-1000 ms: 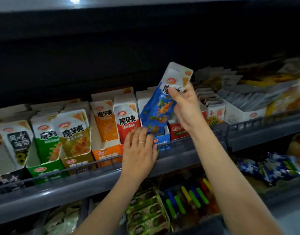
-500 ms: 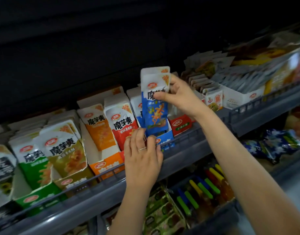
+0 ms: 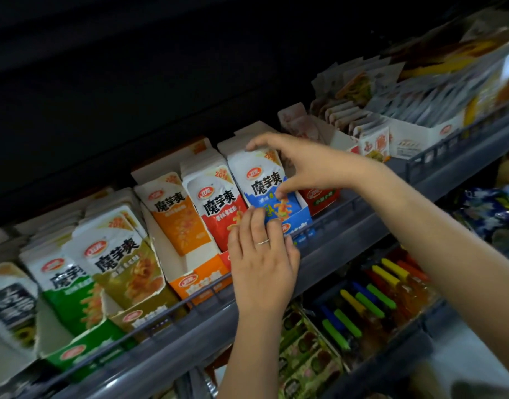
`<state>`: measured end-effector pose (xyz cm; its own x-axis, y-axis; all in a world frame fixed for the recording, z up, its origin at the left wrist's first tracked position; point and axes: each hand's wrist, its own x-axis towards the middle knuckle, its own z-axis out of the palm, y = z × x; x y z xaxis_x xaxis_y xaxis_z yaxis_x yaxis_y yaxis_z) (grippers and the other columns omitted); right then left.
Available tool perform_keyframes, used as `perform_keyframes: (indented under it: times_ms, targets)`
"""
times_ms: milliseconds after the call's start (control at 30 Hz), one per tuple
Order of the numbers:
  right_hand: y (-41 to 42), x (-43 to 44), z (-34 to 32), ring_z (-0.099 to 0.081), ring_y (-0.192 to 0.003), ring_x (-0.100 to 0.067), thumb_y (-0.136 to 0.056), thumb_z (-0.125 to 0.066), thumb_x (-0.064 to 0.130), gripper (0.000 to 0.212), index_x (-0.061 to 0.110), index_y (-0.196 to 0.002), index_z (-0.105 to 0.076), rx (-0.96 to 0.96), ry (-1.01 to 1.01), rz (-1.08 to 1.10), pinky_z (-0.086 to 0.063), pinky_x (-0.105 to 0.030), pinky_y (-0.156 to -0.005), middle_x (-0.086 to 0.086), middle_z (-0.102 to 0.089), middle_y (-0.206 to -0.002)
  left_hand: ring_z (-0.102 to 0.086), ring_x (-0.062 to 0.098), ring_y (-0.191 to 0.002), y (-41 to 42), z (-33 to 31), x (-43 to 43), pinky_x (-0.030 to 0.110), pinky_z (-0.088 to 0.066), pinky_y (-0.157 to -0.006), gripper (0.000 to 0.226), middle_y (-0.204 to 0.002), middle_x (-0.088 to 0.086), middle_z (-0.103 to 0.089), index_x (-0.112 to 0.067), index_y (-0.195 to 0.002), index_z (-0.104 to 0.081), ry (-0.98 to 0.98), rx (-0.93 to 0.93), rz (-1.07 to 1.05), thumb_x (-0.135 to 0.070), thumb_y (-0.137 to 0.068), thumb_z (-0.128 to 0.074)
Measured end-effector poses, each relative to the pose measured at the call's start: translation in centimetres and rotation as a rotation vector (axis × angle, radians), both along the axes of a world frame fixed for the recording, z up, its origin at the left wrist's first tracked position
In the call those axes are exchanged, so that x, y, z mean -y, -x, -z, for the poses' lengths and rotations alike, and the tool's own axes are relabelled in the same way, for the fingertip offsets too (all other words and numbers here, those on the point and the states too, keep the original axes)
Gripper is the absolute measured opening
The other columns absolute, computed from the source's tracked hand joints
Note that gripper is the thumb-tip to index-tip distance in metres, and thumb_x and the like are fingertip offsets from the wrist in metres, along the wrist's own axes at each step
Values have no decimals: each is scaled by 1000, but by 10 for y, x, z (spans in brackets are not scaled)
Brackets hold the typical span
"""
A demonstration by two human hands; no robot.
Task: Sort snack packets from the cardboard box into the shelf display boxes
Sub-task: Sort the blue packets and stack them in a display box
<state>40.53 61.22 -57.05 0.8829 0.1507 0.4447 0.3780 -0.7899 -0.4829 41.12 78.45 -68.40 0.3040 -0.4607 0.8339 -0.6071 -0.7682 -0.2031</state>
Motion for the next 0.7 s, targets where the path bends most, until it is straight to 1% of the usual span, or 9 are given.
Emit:
perform_keyframes:
  times_ms: [67, 167, 200, 333, 400, 467, 533, 600, 700]
  targets:
    - [3, -3, 2, -40, -122, -3, -69, -80, 11, 82, 31, -133, -33, 17, 31, 45, -40, -23, -98, 10, -38, -141, -44, 30, -117, 0, 0, 0, 45, -32, -99, 24, -122, 15, -54, -10, -99, -52, -2, 0, 2, -29, -89, -43]
    - [5, -7, 6, -47, -124, -14, -69, -81, 16, 79, 32, -129, -33, 143, 161, 139, -44, -41, -98, 5, -43, -139, -45, 31, -117, 1, -1, 0, 45, -32, -99, 24, -122, 16, -54, -10, -100, -53, 0, -10, -6, -29, -88, -43]
    - [6, -7, 7, -49, -122, -17, -69, -81, 17, 78, 31, -129, -34, 186, 182, 163, -44, -43, -97, 4, -45, -137, -46, 31, -117, 1, -2, 0, 44, -31, -99, 25, -123, 17, -54, -10, -99, -54, 0, -17, -6, -29, -88, -43]
    - [8, -9, 14, -53, -113, -19, -71, -79, 18, 72, 27, -129, -38, 266, 198, 175, -44, -43, -96, 2, -45, -129, -48, 31, -120, 2, -3, 0, 43, -30, -101, 27, -130, 17, -53, -9, -102, -56, -10, -33, 2, -28, -89, -42]
    - [8, -8, 13, -49, -115, -20, -70, -80, 18, 72, 23, -129, -40, 290, 215, 192, -42, -44, -99, -1, -39, -128, -49, 30, -123, 3, -3, -1, 42, -30, -102, 27, -132, 15, -54, -9, -103, -56, -15, -31, 12, -27, -90, -41]
    - [9, -6, 11, -37, -126, -22, -66, -83, 23, 80, 23, -133, -38, 267, 239, 216, -37, -42, -106, -5, -30, -135, -48, 28, -124, 4, -4, 0, 42, -30, -103, 27, -132, 14, -55, -10, -105, -55, -21, -26, 12, -28, -91, -41]
    - [9, -6, 12, -27, -133, -23, -61, -86, 31, 95, 24, -139, -31, 209, 277, 211, -30, -39, -111, -5, -22, -142, -44, 26, -125, 4, -5, -1, 42, -28, -105, 29, -132, 12, -55, -10, -109, -55, -33, -23, 4, -28, -91, -40]
    - [7, -10, 15, -27, -134, -23, -60, -86, 36, 104, 23, -143, -25, 187, 310, 198, -30, -40, -111, -4, -22, -142, -44, 25, -124, 4, -4, -1, 42, -28, -106, 31, -130, 11, -57, -11, -110, -58, -39, -21, 2, -28, -90, -40]
    - [4, -17, 19, -32, -130, -24, -61, -83, 37, 102, 17, -142, -25, 234, 350, 230, -33, -40, -108, -6, -27, -138, -49, 25, -122, 4, -6, -1, 41, -28, -106, 32, -127, 10, -59, -12, -108, -61, -35, -23, -11, -28, -90, -42]
